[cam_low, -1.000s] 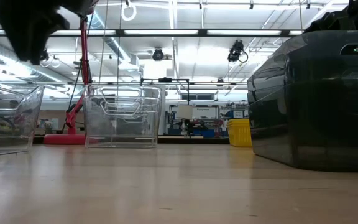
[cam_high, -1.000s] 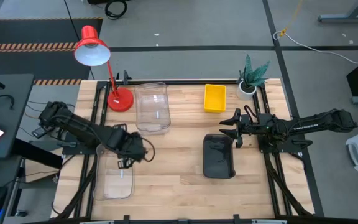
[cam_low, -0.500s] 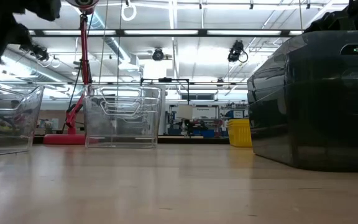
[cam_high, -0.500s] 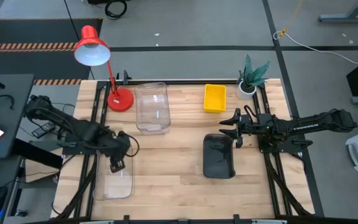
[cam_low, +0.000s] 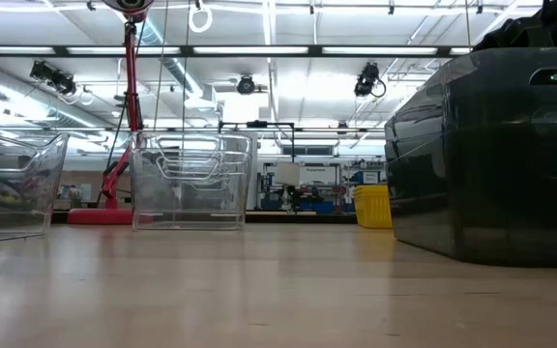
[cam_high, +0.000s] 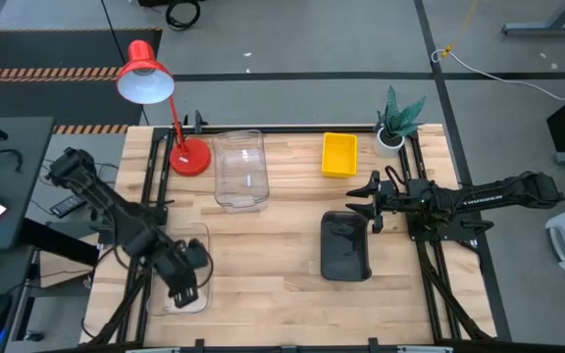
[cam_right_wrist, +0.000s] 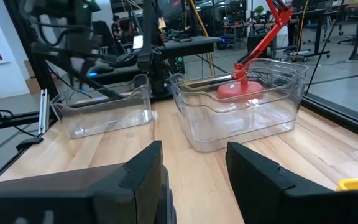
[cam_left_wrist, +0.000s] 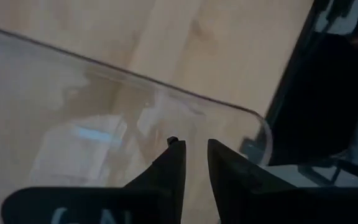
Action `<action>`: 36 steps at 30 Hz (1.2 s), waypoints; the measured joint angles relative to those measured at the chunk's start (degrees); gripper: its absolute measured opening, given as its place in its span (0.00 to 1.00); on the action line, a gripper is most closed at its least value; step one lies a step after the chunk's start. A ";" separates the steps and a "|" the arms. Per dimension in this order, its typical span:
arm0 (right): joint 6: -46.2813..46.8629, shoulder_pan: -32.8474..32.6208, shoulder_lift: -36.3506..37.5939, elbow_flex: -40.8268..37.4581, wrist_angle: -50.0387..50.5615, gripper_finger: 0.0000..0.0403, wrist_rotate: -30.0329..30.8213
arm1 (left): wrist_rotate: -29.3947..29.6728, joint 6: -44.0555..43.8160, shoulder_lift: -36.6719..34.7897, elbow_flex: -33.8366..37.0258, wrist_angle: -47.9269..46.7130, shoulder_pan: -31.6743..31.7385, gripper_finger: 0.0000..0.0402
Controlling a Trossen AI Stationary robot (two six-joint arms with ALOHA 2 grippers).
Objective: Stack baskets by color
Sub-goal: Stack the bottom transparent bin on the transparent bins
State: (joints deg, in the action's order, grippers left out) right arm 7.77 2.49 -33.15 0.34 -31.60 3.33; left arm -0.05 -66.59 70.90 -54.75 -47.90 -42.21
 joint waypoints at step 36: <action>0.00 0.00 0.00 0.00 0.01 0.45 0.02 | 7.30 -10.35 23.57 -13.92 -6.04 -16.68 0.57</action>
State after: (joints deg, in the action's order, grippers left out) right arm 7.77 2.49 -33.15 0.34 -31.60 3.35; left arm 7.25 -76.94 94.46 -68.66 -53.94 -58.89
